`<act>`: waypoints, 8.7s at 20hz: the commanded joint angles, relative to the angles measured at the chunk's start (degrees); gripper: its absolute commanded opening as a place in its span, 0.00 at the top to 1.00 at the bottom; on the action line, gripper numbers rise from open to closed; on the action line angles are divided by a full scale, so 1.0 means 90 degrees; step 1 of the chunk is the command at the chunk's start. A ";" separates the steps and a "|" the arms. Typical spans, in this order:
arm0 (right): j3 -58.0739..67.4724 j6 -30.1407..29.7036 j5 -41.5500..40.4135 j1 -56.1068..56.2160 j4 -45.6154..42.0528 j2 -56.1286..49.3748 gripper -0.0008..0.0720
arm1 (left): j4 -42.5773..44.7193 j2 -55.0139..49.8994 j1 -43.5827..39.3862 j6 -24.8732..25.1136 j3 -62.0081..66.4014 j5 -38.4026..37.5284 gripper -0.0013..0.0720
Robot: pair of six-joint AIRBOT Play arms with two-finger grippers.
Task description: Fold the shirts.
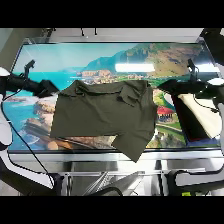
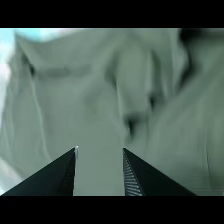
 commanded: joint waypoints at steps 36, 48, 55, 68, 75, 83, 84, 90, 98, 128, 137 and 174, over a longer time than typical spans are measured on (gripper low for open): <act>-0.3359 0.0612 -0.0937 0.0595 -0.0342 0.0760 0.96 | 0.0134 0.0454 -0.0697 0.0058 -0.1319 -0.0143 0.96; 0.3322 0.0296 -0.0945 0.0015 -0.0323 0.3912 0.96 | -0.6144 0.3925 0.1280 0.0772 0.1387 -0.0440 0.96; 0.4022 -0.0359 -0.1253 0.0012 -0.0257 0.3847 0.96 | -0.5377 0.5404 0.3611 0.0631 0.1433 -0.0182 0.96; 0.2540 -0.0245 -0.0578 0.0527 0.0172 -0.1574 0.96 | -0.0525 0.0738 -0.0840 0.0743 -0.0612 0.1423 0.96; 0.2567 -0.0153 -0.1214 0.0180 0.0891 -0.2985 0.96 | -0.0527 -0.1936 -0.0843 -0.0296 0.1785 0.0923 0.96; 0.2548 0.0355 -0.0338 -0.0143 -0.0512 -0.2985 0.96 | 0.0299 -0.2285 -0.0809 -0.0352 0.2271 0.0605 0.96; 0.2523 0.0359 -0.0342 -0.0124 -0.0617 -0.2987 0.96 | 0.0362 -0.2285 -0.0809 -0.0347 0.2188 0.0593 0.96; 0.2380 0.0352 -0.0517 0.0063 -0.0945 -0.3026 0.96 | 0.0345 -0.2302 -0.0954 -0.0165 0.2127 0.0610 0.96; 0.2392 0.0644 0.0075 -0.0068 -0.0959 -0.2805 0.43 | 0.0340 -0.2081 -0.0736 -0.1632 0.2499 -0.0950 0.05; -0.2965 0.1161 0.0610 -0.2008 -0.1802 0.1962 0.49 | 0.0347 0.2210 -0.0406 -0.0306 -0.4830 0.0277 0.21; -0.3155 0.1326 0.0537 -0.2001 -0.1783 0.1749 0.49 | 0.0352 0.2198 0.0112 -0.0323 -0.5600 0.1882 0.21; -0.5731 0.0724 -0.1066 -0.0634 -0.0041 0.1780 0.49 | 0.1481 0.2186 -0.1243 -0.0364 -0.3844 0.1620 0.96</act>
